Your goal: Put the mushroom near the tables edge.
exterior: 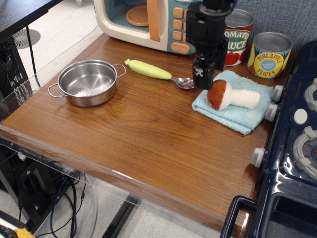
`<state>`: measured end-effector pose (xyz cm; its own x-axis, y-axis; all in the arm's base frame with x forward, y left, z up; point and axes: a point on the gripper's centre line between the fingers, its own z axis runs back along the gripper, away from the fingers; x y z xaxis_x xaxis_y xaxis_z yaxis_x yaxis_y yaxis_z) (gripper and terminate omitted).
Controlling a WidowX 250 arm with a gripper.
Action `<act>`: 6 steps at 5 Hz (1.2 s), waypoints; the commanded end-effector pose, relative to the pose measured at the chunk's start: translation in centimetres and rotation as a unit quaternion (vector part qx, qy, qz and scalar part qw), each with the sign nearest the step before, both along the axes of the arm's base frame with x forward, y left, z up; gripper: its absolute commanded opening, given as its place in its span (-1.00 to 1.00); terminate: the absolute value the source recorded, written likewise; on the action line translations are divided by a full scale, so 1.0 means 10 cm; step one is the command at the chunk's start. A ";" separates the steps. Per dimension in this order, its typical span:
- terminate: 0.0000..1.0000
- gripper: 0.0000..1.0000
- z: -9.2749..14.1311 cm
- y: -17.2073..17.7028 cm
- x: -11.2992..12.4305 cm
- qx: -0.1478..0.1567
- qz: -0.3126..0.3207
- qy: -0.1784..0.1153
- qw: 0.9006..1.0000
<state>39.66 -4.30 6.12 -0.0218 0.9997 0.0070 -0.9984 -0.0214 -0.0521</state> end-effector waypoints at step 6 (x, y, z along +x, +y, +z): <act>-1.00 -1.00 0.40 0.03 -0.10 0.053 -0.005 -0.023 0.998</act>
